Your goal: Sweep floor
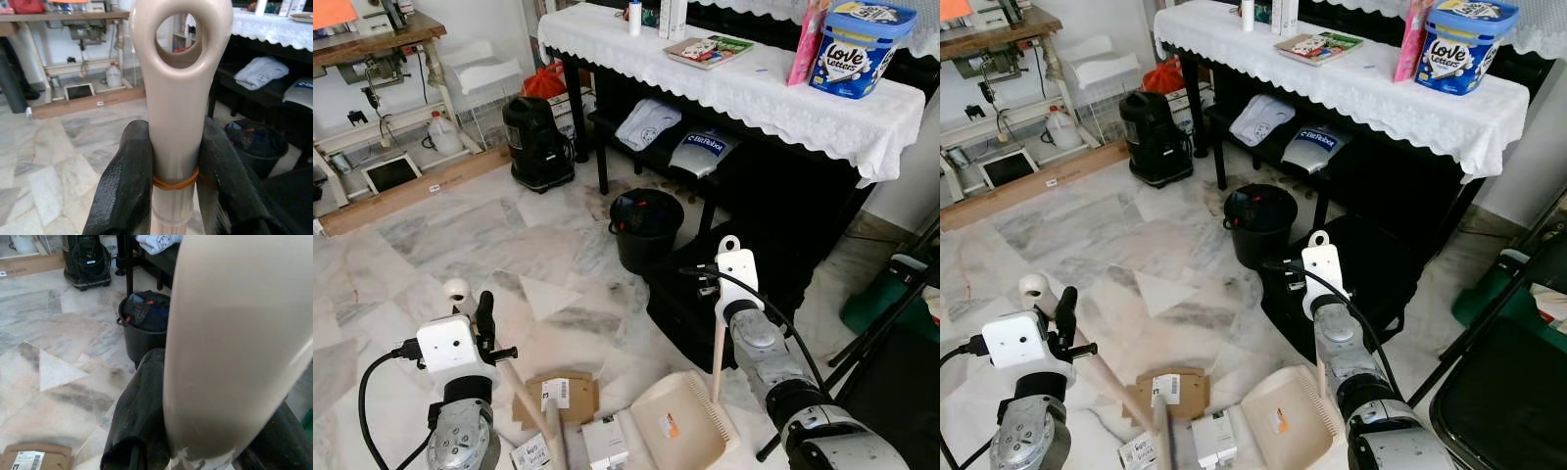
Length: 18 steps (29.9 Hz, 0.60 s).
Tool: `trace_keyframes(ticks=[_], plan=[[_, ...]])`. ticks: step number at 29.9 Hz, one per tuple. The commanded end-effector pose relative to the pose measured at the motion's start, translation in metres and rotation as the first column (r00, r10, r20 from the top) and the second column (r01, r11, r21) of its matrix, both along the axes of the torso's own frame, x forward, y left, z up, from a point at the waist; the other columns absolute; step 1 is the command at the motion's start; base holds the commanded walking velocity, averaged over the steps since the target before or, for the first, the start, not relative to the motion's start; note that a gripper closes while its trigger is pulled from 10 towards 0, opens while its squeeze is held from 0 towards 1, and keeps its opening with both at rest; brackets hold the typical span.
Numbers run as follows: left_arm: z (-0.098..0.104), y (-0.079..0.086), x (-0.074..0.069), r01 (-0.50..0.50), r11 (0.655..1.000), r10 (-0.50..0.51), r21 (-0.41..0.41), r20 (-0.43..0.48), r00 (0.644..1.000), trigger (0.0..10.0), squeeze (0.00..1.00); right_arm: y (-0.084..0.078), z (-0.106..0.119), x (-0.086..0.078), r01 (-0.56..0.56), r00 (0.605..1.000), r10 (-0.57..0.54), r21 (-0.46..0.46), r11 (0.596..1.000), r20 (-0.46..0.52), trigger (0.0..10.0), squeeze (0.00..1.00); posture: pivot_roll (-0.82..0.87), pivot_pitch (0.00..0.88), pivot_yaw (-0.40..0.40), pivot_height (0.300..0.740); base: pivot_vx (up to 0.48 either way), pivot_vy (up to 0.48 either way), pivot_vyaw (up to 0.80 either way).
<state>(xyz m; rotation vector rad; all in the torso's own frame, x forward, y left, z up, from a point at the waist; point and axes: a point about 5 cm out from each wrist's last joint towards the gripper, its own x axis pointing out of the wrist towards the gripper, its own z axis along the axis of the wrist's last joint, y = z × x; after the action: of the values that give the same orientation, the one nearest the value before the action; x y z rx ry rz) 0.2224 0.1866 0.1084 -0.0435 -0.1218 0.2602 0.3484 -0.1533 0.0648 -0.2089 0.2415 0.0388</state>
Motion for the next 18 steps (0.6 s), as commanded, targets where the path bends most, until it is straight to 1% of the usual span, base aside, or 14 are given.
trace_keyframes(ticks=[1,8,13,18], plan=[[-0.002,0.001,0.002,0.017,1.0,-0.017,0.002,-0.012,1.0,10.0,0.0,0.008,0.007,0.005,-0.018,1.0,0.017,0.006,1.0,0.02,10.0,0.0,-0.16,0.077,0.053,0.74,0.0,0.0,0.0],[-0.01,0.0,0.003,0.039,0.999,-0.039,-0.006,-0.051,0.998,10.0,0.0,0.011,0.002,0.003,-0.024,1.0,0.024,0.008,1.0,-0.006,10.0,0.0,-0.16,0.079,0.057,0.74,0.0,0.0,0.0],[-0.019,0.004,0.004,0.048,0.999,-0.049,-0.004,-0.108,0.993,10.0,0.0,0.015,-0.003,0.001,-0.04,0.999,0.041,0.016,0.999,-0.03,10.0,0.0,-0.16,0.086,0.064,0.74,0.0,0.0,0.0],[-0.027,0.003,0.003,0.092,0.996,-0.094,-0.016,-0.168,0.981,10.0,0.0,0.02,-0.006,-0.001,-0.052,0.998,0.052,0.019,0.998,-0.044,10.0,0.0,-0.15,0.09,0.071,0.74,0.0,0.0,0.0]])
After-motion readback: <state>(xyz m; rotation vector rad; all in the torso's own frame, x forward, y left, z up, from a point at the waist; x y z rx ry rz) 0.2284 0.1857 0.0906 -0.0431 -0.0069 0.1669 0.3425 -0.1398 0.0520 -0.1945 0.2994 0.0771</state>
